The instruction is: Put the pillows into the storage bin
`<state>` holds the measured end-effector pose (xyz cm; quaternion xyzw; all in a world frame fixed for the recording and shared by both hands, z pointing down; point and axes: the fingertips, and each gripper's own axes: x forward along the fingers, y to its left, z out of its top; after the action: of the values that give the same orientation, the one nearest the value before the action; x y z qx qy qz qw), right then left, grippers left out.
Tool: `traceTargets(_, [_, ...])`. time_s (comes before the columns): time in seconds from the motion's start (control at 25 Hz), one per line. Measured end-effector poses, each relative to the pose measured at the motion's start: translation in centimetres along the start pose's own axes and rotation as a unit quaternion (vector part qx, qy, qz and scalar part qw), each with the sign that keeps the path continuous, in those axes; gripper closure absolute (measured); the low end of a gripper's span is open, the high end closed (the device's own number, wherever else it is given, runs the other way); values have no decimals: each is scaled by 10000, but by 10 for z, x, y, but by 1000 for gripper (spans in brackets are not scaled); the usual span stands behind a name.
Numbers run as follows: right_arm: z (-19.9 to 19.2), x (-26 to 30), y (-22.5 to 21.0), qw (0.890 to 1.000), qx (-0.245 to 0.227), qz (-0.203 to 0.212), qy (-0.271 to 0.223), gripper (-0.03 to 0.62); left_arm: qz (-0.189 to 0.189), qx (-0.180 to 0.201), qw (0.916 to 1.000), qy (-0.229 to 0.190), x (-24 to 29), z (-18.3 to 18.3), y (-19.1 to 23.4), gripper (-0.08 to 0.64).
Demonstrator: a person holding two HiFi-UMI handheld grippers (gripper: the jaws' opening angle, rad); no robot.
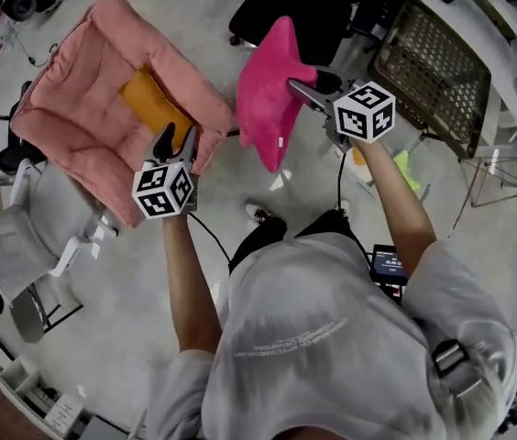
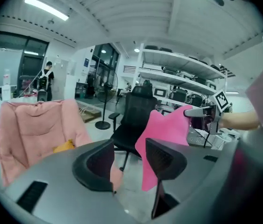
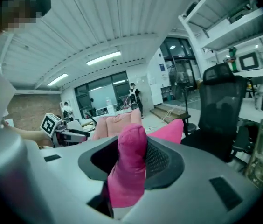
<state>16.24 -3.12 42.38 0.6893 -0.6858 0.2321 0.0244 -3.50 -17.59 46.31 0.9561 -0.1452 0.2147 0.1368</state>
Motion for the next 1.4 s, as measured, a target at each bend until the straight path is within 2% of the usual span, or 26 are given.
traceTargets(0.2, [-51,-117,-68,9963,333,-786,7,422,-500,162,9980,341,47,-23,-94,331])
traceTargets(0.44, [-120,-258,-135,9817,879,-1688,-44,422,-1120,390,9892,862,95,-64,-223,331])
traceTargets(0.72, [-204,-364,-206,9667,1433,-2118,-23,422,-1373,528,9803,1319,142,-117,-339,331])
traceTargets(1.0, [-291,-397,-263,9513,1914,-2415,40,422,-1485,568,9727,1689,178,-176,-393,331])
traceTargets(1.24, [-348,-366,-269,9633,1700,-2050,325,422,-1387,501,9722,1819,208,-218,-400,331])
traceTargets(1.4, [-380,-348,-266,9665,1529,-2023,400,425,-1302,449,9729,1860,220,-236,-400,331])
